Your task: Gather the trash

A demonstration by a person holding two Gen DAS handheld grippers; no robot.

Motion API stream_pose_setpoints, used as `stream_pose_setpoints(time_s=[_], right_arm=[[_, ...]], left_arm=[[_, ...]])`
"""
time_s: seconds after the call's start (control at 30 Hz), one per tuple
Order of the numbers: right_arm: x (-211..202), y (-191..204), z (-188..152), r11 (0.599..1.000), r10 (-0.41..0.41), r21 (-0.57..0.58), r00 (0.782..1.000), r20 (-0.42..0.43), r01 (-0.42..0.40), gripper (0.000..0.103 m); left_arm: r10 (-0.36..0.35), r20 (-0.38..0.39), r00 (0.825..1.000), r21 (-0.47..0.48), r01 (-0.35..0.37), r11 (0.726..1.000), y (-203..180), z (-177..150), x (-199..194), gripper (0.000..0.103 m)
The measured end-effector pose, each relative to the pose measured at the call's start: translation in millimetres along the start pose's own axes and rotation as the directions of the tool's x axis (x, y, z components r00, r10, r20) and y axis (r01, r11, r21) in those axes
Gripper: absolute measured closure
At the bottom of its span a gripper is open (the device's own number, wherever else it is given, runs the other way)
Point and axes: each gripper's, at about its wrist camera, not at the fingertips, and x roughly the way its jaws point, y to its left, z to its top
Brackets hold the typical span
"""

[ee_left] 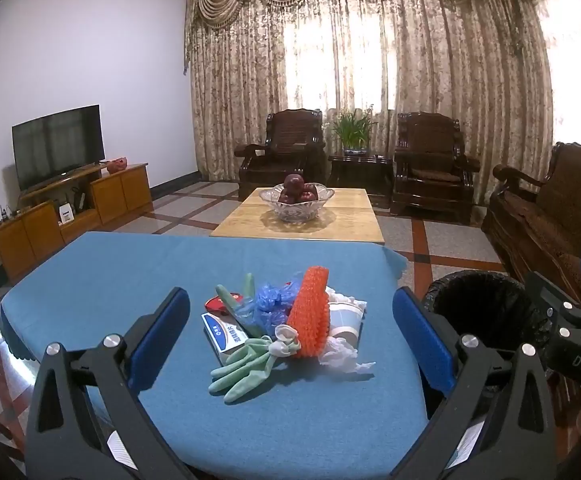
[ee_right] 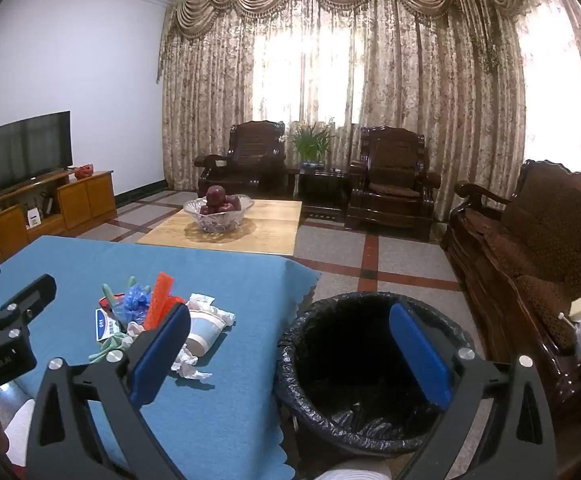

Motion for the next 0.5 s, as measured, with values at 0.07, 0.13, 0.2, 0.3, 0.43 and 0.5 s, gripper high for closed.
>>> stream_pose_setpoints(time_s=[0.07, 0.13, 0.2, 0.3, 0.43, 0.5], right_arm=[[-0.1, 0.0, 0.0, 1.0, 0.0, 0.0, 1.0, 0.0, 0.0, 0.006], [-0.2, -0.1, 0.1, 1.0, -0.001, 0.0, 1.0, 0.0, 0.001, 0.006], [-0.1, -0.1, 0.0, 1.0, 0.0, 0.0, 1.0, 0.0, 0.0, 0.006], [-0.2, -0.2, 0.0, 1.0, 0.0, 0.001, 1.0, -0.001, 0.0, 0.006], [-0.1, -0.2, 0.1, 1.0, 0.0, 0.0, 1.0, 0.0, 0.0, 0.006], [-0.1, -0.3, 0.1, 1.0, 0.0, 0.001, 1.0, 0.0, 0.0, 0.006]], left_arm=[[0.0, 0.0, 1.0, 0.0, 0.0, 1.0, 0.2, 0.3, 0.1, 0.005], [0.0, 0.001, 1.0, 0.0, 0.0, 1.0, -0.5, -0.8, 0.5, 0.005], [0.001, 0.001, 1.0, 0.001, -0.001, 1.0, -0.4, -0.4, 0.3, 0.005], [0.001, 0.001, 1.0, 0.001, -0.001, 1.0, -0.6, -0.6, 0.3, 0.005], [0.001, 0.001, 1.0, 0.001, -0.001, 1.0, -1.1, -1.1, 0.4, 0.005], [0.001, 0.0, 1.0, 0.001, -0.001, 1.0, -1.1, -1.0, 0.4, 0.005]])
